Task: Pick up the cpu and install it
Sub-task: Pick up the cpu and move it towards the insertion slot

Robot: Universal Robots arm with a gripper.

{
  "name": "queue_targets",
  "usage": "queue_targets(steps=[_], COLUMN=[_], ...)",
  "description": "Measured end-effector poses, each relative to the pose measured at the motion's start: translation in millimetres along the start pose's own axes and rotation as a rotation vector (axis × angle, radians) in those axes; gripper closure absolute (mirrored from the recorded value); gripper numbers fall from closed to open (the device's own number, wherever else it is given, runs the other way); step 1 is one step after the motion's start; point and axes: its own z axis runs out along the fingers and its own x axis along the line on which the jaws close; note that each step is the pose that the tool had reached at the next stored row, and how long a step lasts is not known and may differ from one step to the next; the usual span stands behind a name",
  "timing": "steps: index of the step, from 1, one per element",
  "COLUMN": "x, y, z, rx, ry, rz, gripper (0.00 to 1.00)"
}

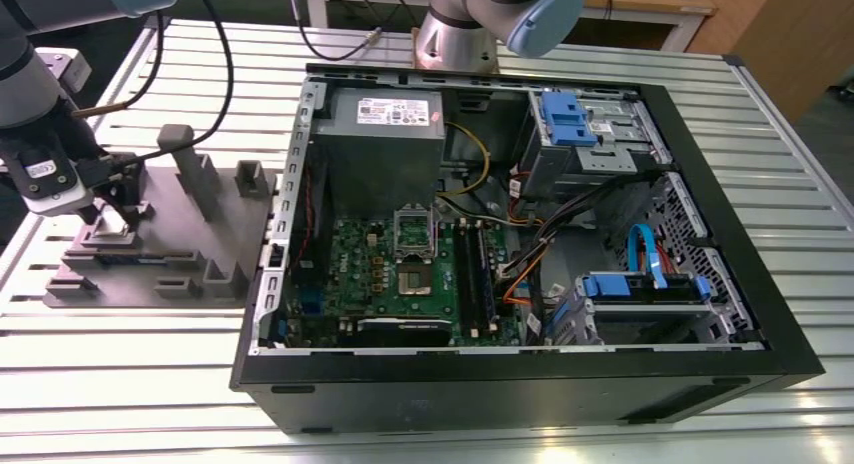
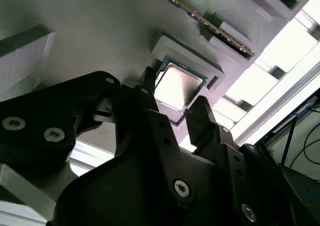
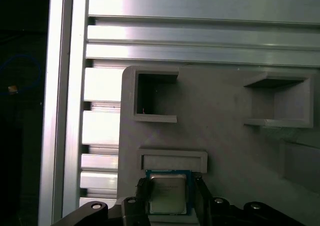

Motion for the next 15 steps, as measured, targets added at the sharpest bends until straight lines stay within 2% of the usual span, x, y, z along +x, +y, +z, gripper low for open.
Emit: queue_targets(steps=[1, 2, 7, 8, 15], x=[0.0, 0.0, 0.0, 0.0, 0.0], y=[0.0, 0.0, 0.0, 0.0, -0.1], z=[0.0, 0.0, 0.0, 0.0, 0.8], rx=[0.0, 0.0, 0.0, 0.0, 0.0001], ry=[0.0, 0.0001, 0.0001, 0.0, 0.0001], rz=[0.0, 0.0, 0.0, 0.0, -0.004], gripper=[0.52, 0.45, 0.44, 0.38, 0.38])
